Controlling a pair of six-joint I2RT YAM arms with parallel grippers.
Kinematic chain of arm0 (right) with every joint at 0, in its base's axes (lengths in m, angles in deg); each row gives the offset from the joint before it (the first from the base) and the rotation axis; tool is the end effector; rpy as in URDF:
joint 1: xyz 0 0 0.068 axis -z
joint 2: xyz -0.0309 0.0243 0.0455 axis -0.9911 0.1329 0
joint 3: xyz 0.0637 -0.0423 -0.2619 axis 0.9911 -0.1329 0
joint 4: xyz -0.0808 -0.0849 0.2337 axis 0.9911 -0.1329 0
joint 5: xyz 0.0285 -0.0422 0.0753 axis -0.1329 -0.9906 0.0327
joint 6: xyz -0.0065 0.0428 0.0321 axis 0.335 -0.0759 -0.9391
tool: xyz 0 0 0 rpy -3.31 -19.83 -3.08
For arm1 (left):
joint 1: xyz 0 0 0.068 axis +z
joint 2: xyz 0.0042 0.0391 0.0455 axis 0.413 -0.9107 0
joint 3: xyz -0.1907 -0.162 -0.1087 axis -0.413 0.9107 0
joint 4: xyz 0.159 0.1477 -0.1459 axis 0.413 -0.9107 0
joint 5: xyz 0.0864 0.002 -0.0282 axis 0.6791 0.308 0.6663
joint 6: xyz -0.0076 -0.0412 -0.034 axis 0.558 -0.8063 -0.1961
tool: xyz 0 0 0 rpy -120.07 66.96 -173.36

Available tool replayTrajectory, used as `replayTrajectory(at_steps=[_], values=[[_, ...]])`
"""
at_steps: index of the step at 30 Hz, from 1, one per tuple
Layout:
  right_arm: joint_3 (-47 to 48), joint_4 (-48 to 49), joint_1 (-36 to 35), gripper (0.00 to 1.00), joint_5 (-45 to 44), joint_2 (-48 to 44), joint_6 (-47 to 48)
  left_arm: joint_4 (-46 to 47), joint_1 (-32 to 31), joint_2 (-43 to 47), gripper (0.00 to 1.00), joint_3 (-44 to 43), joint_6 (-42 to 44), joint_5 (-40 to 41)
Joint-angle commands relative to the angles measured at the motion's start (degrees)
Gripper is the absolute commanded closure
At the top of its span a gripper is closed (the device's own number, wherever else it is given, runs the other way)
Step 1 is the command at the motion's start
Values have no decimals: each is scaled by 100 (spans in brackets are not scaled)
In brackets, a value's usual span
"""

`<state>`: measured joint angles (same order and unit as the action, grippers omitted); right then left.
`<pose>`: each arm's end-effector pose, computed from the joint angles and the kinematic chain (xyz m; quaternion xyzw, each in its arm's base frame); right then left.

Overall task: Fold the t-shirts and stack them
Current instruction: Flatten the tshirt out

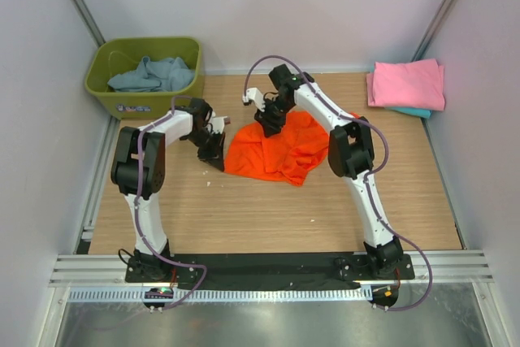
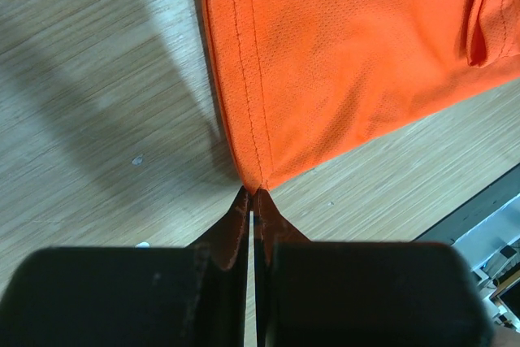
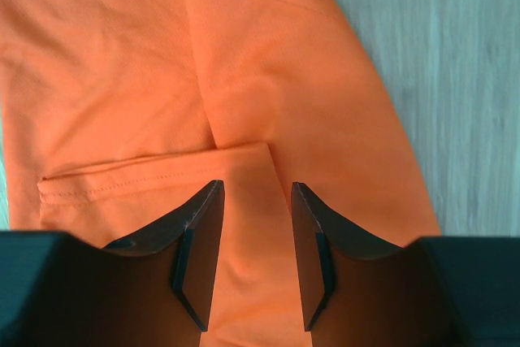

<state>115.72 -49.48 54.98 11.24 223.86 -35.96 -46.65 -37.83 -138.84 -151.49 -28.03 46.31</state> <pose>0.4477 0.2527 0.1987 -0.6322 0.7076 0.2255 0.2209 0.3624 -0.1039 0.1520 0.1210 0.9597 -0.2514 0.0344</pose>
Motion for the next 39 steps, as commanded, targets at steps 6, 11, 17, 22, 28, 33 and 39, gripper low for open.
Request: replayTrajectory(at_steps=[6,11,17,22,28,33,39], values=[[-19,158,-295,55,136,-43,182,-10,-46,-79,100,-155,16,-91],[-19,132,-312,57,66,10,164,25,-54,-71,100,-137,-10,-135],[-11,53,-321,70,31,54,164,34,-90,-71,100,-119,-10,-117],[-46,79,-321,81,-83,54,164,34,-98,-97,100,-163,-19,-126],[-125,245,-312,68,-188,45,85,25,-98,-123,100,-190,-10,-100],[-222,378,-321,56,-364,54,67,34,-125,-141,100,-172,-10,-91],[-195,343,-321,60,-321,177,41,16,-151,-158,100,-190,-2,-65]])
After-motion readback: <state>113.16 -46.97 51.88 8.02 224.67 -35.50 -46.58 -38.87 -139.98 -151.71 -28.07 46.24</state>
